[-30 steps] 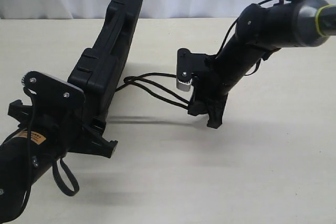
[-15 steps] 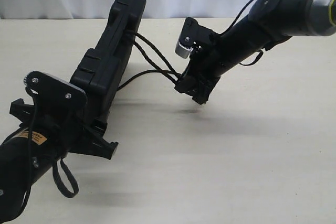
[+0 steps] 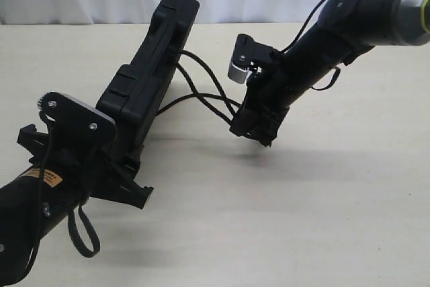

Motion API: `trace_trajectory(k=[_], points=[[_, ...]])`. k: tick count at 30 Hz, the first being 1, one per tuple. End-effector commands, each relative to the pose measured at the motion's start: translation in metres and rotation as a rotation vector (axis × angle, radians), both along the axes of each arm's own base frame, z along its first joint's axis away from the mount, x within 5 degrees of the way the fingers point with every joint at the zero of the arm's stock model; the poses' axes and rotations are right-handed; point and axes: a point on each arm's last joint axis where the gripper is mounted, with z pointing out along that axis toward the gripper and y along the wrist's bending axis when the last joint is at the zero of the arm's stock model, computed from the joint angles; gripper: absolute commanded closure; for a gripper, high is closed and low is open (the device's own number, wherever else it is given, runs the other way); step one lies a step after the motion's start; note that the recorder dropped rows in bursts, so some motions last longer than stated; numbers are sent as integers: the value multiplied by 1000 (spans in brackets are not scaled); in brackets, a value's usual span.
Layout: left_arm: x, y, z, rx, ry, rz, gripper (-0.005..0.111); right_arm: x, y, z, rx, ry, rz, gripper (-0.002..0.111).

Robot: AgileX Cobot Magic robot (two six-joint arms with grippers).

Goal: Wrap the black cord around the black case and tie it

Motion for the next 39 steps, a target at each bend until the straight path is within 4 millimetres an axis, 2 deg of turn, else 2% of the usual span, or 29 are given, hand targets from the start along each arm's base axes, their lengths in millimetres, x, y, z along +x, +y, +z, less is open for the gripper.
trace_trajectory(k=[1,8,17,24,39], points=[[-5,-2,-8,-11,83,-23,107,-9,-4,14,-17,100,103,104],[-5,-2,-8,-11,83,-23,107,-3,0,36,-4,171,28,104],[-5,-4,-7,5,71,-60,107,6,0,47,-3,252,-173,104],[-5,-8,-6,38,43,-138,107,9,4,42,20,313,-237,104],[-5,-8,-6,32,49,-136,107,10,0,39,-33,307,-242,104]])
